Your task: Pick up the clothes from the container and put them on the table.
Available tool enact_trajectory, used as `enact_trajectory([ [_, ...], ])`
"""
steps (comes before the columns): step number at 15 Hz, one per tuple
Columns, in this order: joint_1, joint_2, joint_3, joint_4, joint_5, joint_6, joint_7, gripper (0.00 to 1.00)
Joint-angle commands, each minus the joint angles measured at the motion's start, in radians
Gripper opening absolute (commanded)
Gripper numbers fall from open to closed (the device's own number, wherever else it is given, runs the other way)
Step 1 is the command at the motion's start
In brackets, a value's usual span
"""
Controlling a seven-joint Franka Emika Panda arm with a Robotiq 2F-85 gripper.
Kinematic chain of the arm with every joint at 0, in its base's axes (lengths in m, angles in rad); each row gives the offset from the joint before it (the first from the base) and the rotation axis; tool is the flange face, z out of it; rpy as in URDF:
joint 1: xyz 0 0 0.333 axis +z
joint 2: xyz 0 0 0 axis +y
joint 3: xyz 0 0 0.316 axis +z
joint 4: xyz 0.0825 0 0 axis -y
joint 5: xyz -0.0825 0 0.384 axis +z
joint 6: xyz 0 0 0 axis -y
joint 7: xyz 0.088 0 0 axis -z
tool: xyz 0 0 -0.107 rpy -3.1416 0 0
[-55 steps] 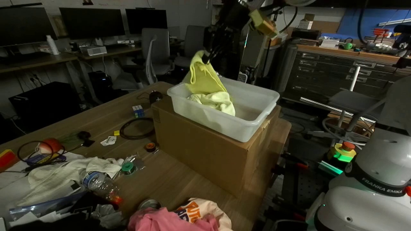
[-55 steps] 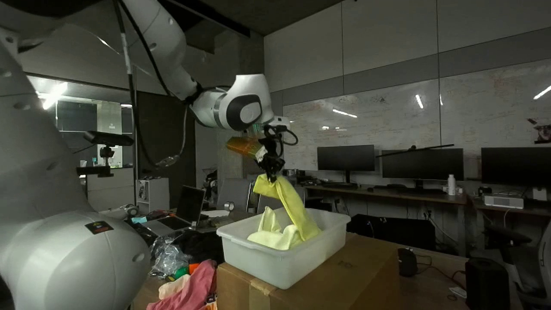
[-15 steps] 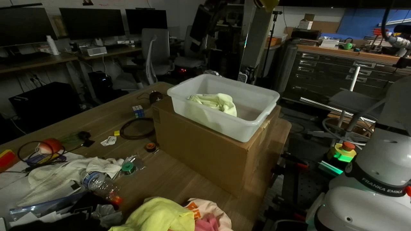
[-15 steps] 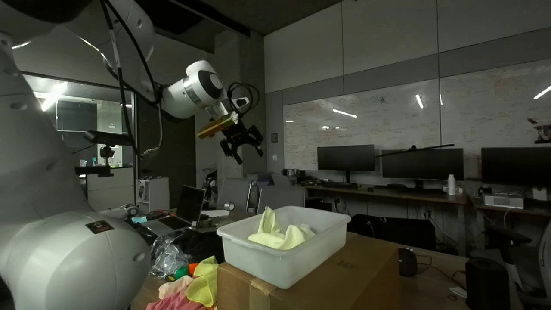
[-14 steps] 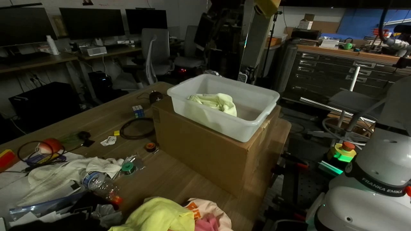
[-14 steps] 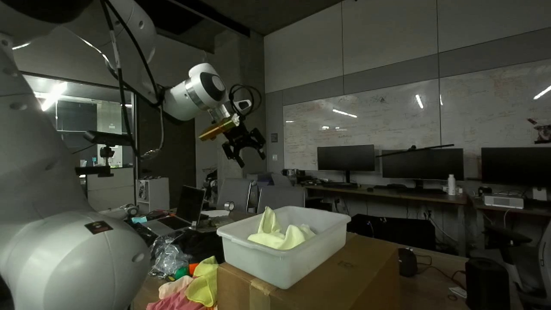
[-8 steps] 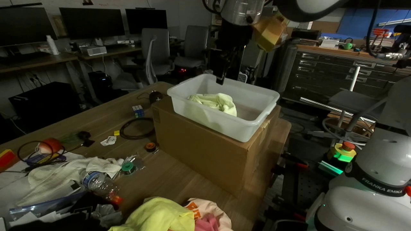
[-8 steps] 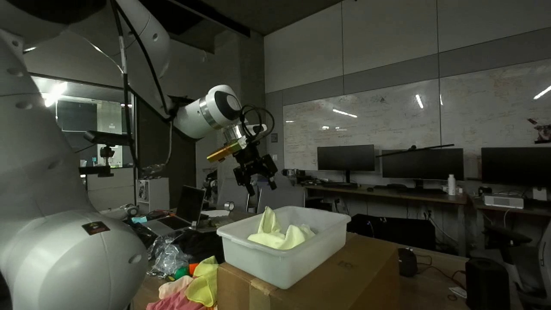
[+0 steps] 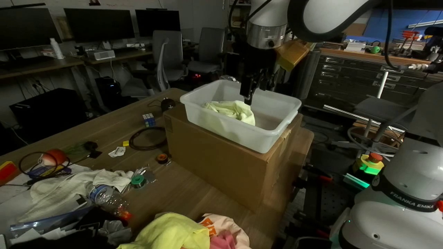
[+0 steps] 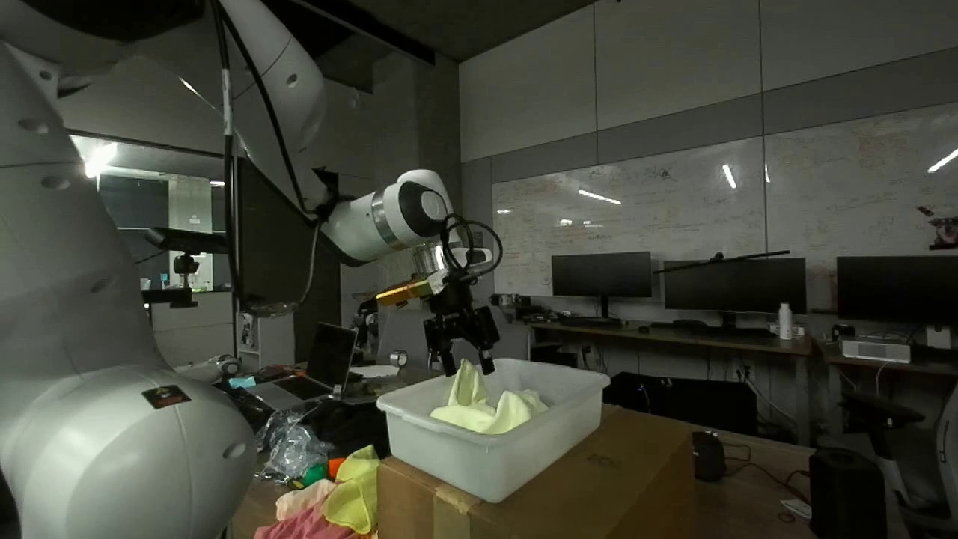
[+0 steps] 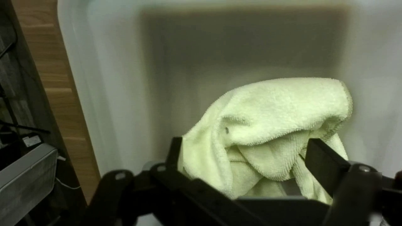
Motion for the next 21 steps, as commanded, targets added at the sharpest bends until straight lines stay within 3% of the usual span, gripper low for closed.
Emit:
enact_trajectory([
  [1,0.0,0.011,-0.054,-0.021,0.072,0.097,-0.057,1.0],
  [6,0.008,0.052,-0.077,-0.025,0.129,0.269,-0.164,1.0],
  [21,0.013,0.28,-0.052,0.046,0.051,0.246,-0.167,1.0],
])
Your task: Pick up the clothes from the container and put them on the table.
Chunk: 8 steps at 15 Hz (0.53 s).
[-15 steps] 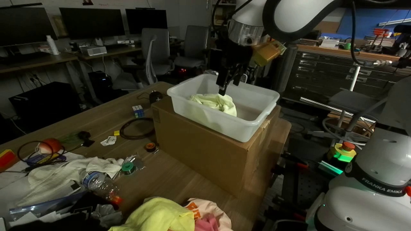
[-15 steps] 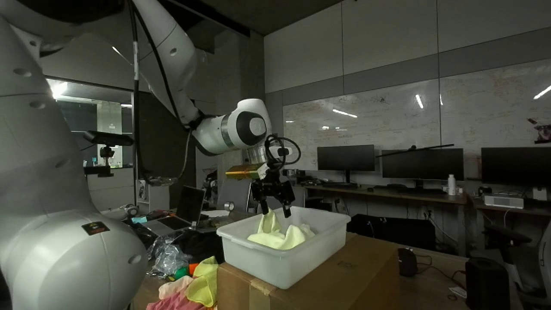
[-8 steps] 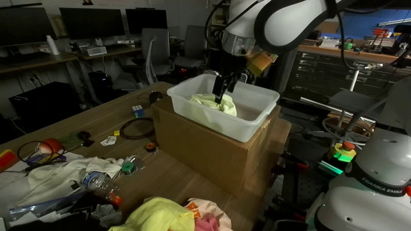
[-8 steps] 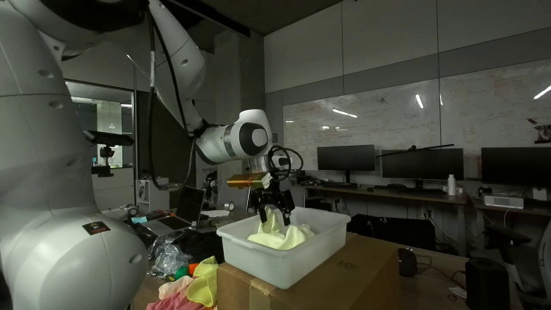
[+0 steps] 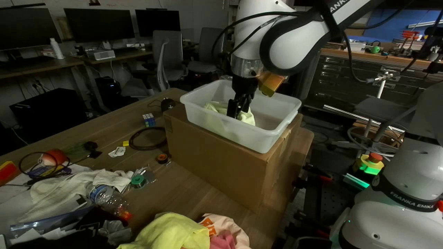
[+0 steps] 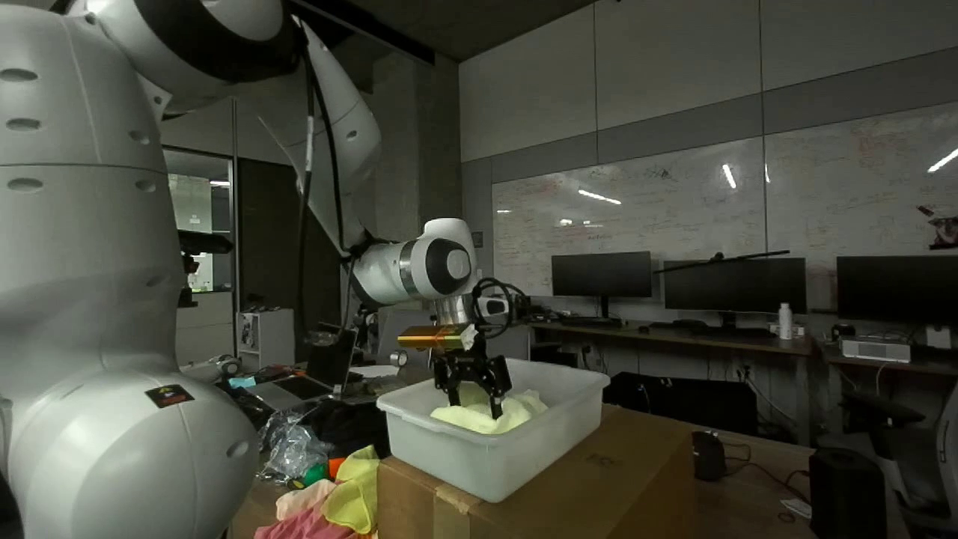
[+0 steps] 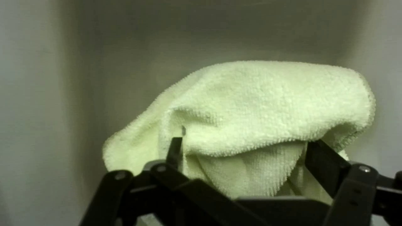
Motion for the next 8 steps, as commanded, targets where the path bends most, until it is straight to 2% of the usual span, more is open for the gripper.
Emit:
enact_trajectory([
  [1,-0.003,0.052,-0.014,0.039,-0.036,0.002,0.002,1.0],
  [8,-0.002,0.096,-0.025,0.043,-0.075,0.021,0.022,1.0],
])
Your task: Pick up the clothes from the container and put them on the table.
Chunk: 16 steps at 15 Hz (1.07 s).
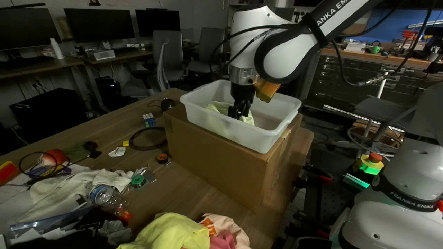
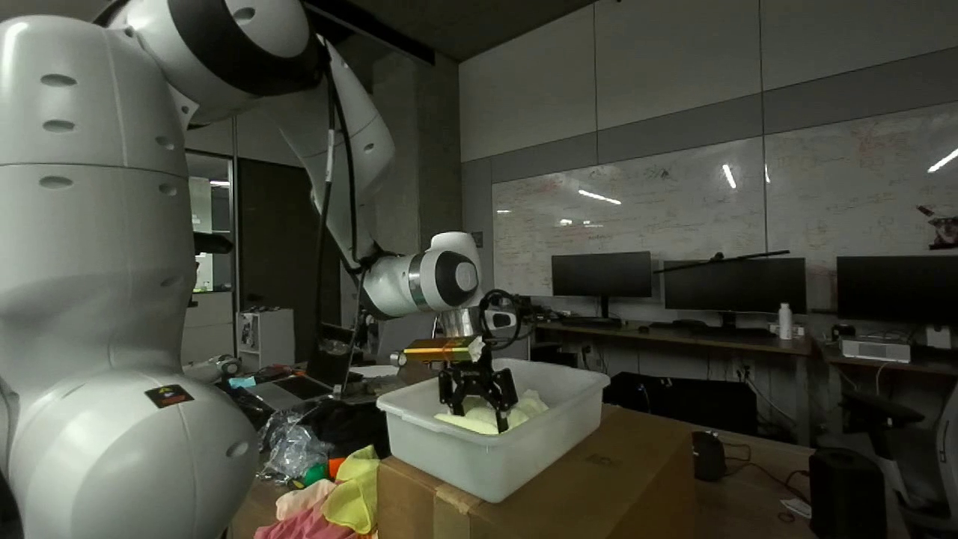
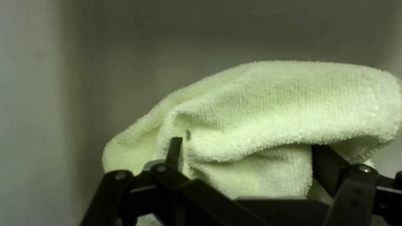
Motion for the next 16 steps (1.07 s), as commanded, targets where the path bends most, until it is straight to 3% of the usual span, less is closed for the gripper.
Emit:
enact_trajectory([
  [1,0.0,0.03,-0.015,0.022,-0.042,0.028,0.022,0.87],
  [2,0.0,0.031,-0.016,0.022,-0.046,0.033,0.026,0.74],
  [5,0.001,0.028,-0.019,0.021,-0.041,0.041,0.032,0.49],
  [10,0.001,0.006,-0.021,0.013,-0.016,0.063,0.043,0.13],
  [13,-0.001,-0.016,-0.025,0.005,-0.005,0.087,0.061,0.02],
  [16,-0.003,-0.041,-0.029,-0.003,0.016,0.115,0.075,0.07],
])
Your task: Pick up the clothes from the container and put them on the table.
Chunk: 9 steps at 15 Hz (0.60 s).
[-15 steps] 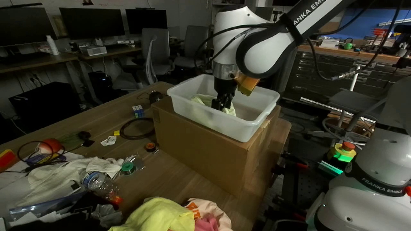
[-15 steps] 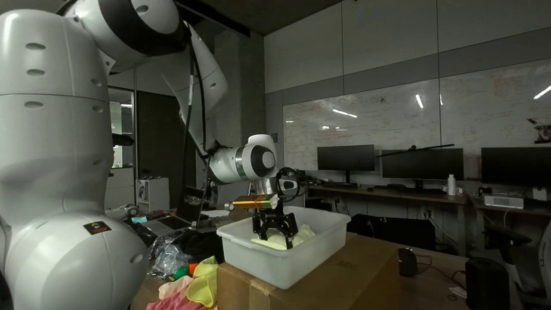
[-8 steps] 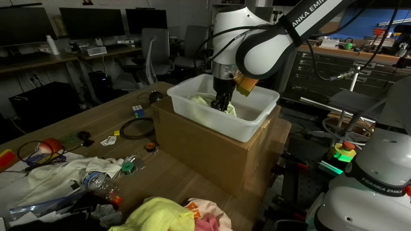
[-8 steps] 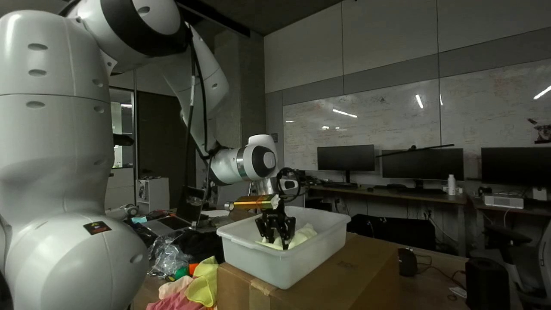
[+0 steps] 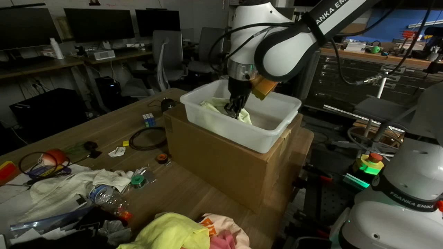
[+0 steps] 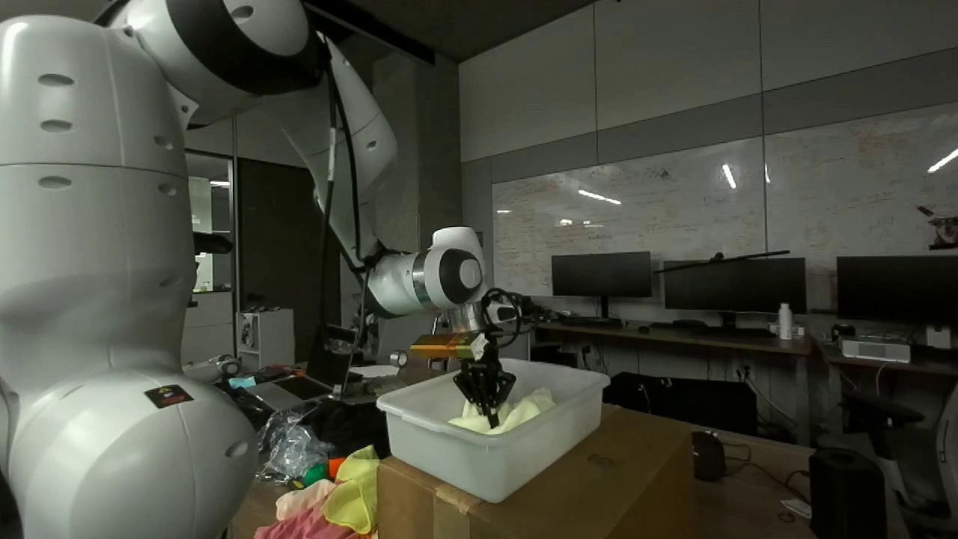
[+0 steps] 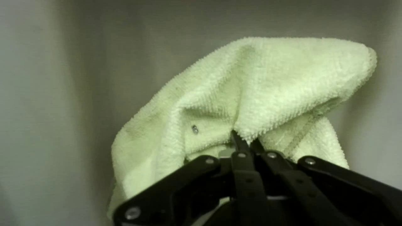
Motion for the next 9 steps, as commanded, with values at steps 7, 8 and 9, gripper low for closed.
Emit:
enact_trajectory([
  [7,-0.025,-0.176,-0.004,-0.025,0.015,0.127,0.102,0.03],
  [8,-0.034,-0.208,0.004,-0.026,-0.002,0.139,0.126,0.04],
  [9,-0.047,-0.244,0.016,-0.026,-0.027,0.147,0.153,0.04],
])
